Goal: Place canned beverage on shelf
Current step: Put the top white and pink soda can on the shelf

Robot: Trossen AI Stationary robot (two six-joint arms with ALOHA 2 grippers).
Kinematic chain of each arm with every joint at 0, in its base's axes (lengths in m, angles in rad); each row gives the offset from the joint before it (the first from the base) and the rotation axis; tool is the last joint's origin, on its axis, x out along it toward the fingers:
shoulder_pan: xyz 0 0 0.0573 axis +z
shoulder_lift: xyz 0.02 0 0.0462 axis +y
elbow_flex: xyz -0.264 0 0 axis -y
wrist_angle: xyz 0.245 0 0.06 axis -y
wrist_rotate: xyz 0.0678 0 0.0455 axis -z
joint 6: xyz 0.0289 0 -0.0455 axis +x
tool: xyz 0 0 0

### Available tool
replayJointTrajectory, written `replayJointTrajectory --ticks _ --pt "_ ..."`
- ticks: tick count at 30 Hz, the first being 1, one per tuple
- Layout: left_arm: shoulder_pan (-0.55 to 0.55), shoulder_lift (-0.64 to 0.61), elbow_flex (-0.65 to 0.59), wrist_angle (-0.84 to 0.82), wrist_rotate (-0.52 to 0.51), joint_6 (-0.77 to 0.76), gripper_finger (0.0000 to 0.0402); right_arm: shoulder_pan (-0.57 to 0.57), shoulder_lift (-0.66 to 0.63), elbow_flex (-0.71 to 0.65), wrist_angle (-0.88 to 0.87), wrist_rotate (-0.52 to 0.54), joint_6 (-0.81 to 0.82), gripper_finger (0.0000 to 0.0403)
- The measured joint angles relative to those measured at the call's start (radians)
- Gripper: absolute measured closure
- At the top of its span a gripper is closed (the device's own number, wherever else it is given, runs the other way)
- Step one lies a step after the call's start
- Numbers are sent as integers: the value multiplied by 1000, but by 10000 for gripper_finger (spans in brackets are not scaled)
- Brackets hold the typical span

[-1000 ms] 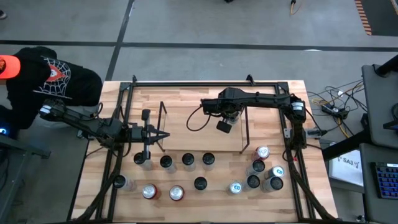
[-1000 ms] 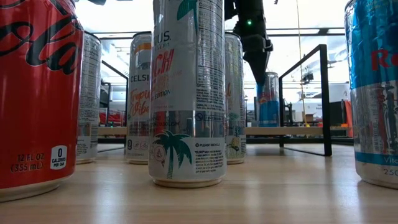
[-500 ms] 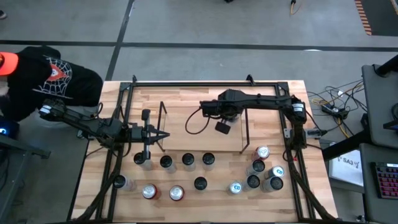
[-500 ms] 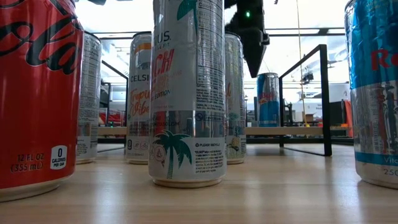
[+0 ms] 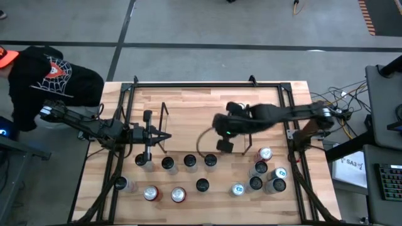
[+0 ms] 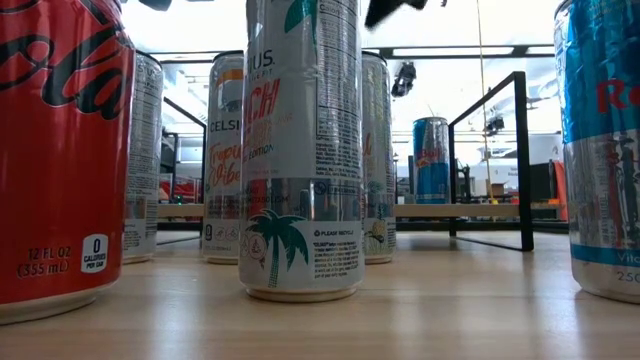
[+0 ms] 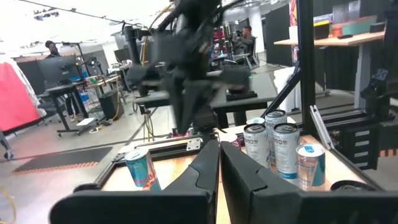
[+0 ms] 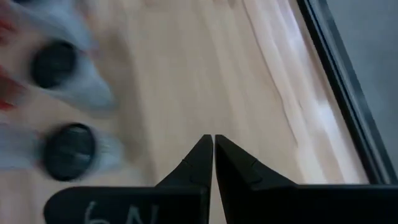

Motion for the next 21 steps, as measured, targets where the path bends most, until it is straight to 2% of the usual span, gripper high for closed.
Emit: replayJointTrajectory --ticks 8,13,21 --pt "0 7 0 28 2 -78 402 156 -189 -288 289 81 -19 394" --pt "0 45 1 43 2 -133 402 208 -295 -458 337 99 58 394" --pt "-6 177 1 64 9 -354 402 249 -454 -669 401 101 129 394"
